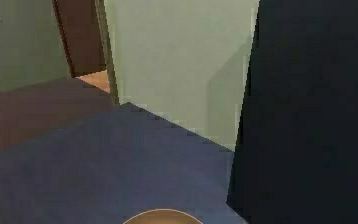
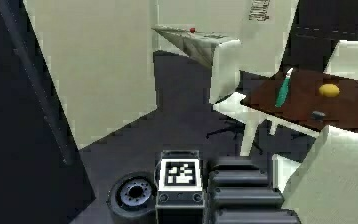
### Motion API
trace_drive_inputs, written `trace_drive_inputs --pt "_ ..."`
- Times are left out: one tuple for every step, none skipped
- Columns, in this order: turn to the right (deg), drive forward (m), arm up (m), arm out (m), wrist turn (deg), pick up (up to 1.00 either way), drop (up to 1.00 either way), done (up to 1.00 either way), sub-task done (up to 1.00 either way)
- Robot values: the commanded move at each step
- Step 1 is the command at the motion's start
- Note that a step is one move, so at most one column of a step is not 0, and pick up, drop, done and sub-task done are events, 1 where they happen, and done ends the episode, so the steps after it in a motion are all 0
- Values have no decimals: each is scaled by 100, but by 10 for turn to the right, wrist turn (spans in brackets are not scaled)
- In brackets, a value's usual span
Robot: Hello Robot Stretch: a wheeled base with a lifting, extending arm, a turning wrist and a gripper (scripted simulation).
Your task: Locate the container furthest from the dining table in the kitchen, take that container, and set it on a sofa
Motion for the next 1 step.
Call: trace_drive_inputs --pt "-450 0 0 0 0 0 0 0 0"
